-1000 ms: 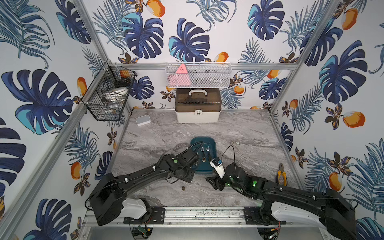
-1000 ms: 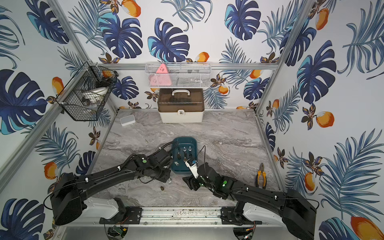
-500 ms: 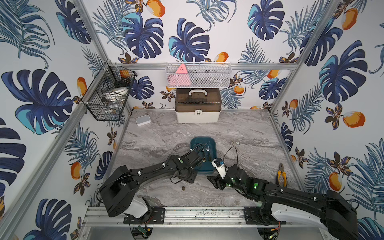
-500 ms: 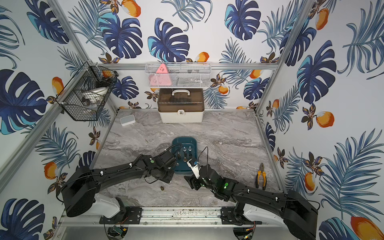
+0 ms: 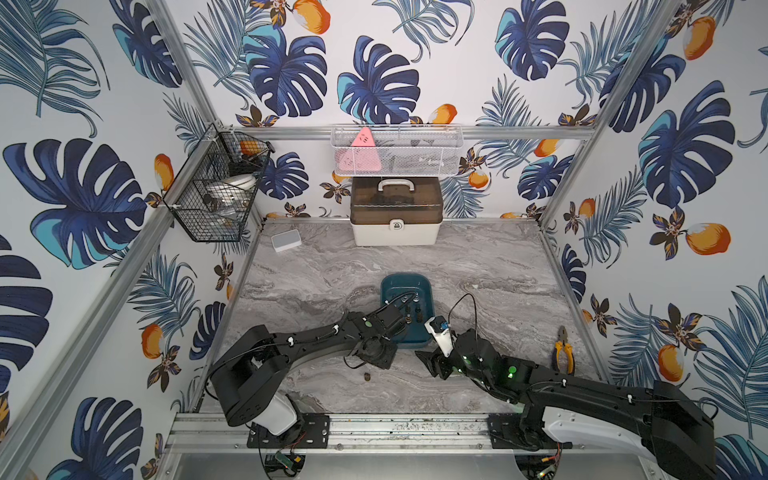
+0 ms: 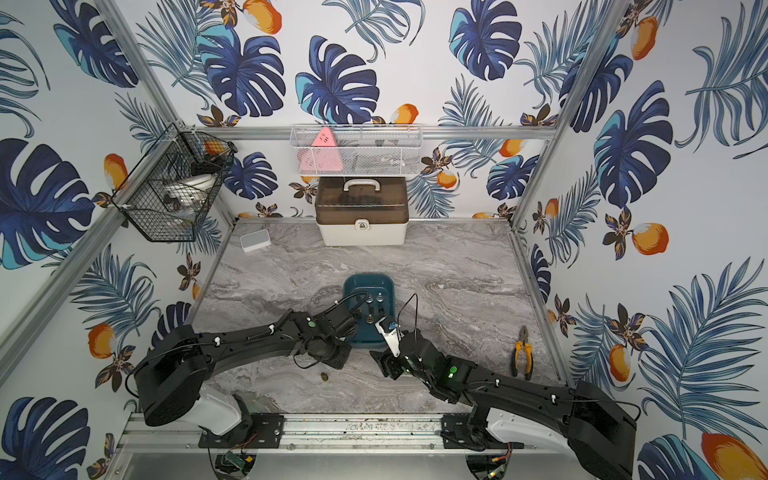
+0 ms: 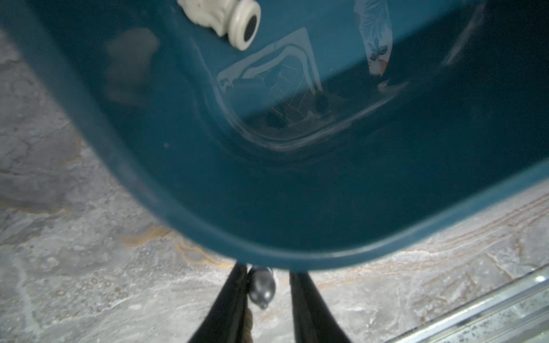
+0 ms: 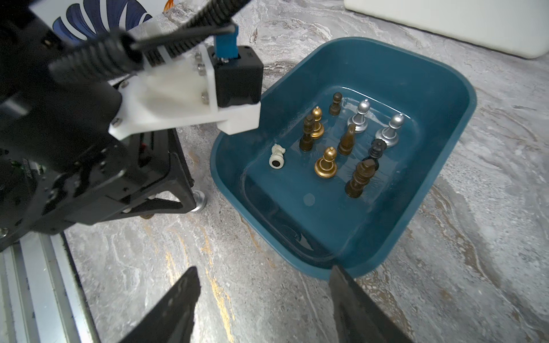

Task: Put the chess pieces into the storage box
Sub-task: Pick up the chess piece at the center of the board.

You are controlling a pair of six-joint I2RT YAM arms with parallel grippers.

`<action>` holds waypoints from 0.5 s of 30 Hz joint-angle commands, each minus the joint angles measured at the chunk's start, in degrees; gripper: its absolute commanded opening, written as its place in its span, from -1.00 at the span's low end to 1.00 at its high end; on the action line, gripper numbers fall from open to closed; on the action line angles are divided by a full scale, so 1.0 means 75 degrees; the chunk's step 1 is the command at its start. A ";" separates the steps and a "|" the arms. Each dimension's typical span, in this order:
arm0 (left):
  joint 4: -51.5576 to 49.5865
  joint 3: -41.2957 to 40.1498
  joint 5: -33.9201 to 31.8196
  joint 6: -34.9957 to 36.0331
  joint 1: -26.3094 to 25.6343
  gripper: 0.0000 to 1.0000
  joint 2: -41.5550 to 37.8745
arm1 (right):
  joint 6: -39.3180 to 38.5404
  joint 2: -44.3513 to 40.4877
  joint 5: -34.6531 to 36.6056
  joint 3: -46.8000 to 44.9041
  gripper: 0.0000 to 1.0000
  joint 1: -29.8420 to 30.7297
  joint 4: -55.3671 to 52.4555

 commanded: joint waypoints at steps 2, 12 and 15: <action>0.0025 0.0033 -0.0032 0.0050 -0.0016 -0.56 0.0067 | -0.0055 0.0082 0.0136 0.0048 0.42 0.0000 0.0148; -0.0492 0.0300 -0.0276 0.0048 -0.0012 -0.79 -0.0230 | -0.0075 -0.0055 0.0424 0.0085 0.43 -0.0001 0.0067; -0.1130 0.0993 -0.0232 0.0147 -0.0011 -0.79 -0.0493 | 0.0093 -0.0356 0.0608 0.0158 0.44 0.0001 -0.0197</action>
